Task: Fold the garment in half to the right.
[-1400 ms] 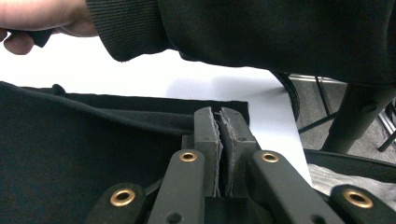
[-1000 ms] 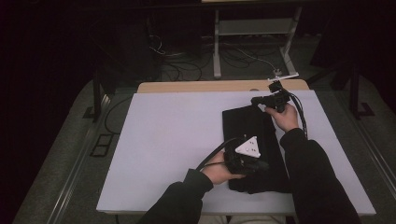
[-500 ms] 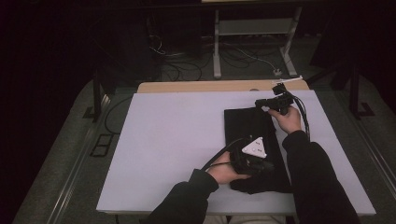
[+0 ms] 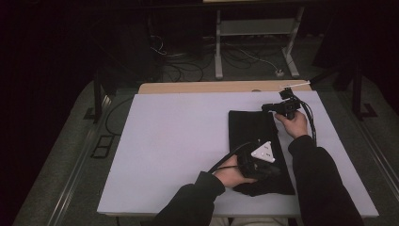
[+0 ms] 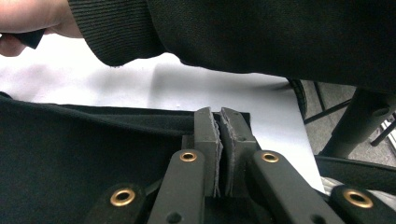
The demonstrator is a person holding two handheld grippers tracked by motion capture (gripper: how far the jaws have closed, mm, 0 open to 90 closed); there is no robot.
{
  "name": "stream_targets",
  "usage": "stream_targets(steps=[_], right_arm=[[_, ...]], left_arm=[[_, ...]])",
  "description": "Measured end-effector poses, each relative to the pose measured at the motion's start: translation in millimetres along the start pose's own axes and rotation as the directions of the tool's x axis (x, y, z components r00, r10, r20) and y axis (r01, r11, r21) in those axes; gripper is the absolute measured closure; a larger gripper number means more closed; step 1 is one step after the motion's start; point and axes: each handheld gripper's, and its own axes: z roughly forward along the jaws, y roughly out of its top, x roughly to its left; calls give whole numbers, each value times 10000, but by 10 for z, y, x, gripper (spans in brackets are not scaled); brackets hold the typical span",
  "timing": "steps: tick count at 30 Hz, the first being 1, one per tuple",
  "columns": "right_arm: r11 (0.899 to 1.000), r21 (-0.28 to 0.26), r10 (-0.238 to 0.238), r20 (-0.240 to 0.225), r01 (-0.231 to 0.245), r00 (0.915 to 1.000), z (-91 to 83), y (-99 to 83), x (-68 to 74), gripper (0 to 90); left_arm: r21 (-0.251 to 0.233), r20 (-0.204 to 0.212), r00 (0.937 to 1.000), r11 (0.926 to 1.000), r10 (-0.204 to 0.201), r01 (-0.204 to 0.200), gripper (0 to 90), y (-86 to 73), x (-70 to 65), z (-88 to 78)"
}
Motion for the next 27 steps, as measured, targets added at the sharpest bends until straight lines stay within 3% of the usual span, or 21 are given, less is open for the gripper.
stream_targets(steps=[8, 12, 15, 21, 24, 27], right_arm=[[9996, -20, 279, -34, -279, 9996, 1, -74, -61, 838], [9970, -66, 774, 87, -774, 9970, -46, -102, -113, 739], [9963, -205, 843, 194, -839, 9962, -129, -123, -125, 659], [9964, -425, 747, 340, -732, 9966, -308, -149, -94, 443], [9981, -398, 470, 36, -468, 9989, -396, -170, -74, 341], [9981, -502, 364, 45, -361, 9993, -475, -189, -44, 247]], left_arm=[[89, -15, 10000, 10000, 26, -25, 845, 5, 4, 54], [113, -23, 10000, 9999, -67, 67, 845, 11, 6, 79], [92, -30, 9999, 9999, -114, 114, 846, 19, 0, 96], [207, 11, 10000, 9998, -2, 1, 847, 60, -26, 148], [312, -10, 10000, 9995, 55, -55, 847, 81, -25, 167], [312, -22, 10000, 9995, 23, -22, 847, 109, -14, 185]])
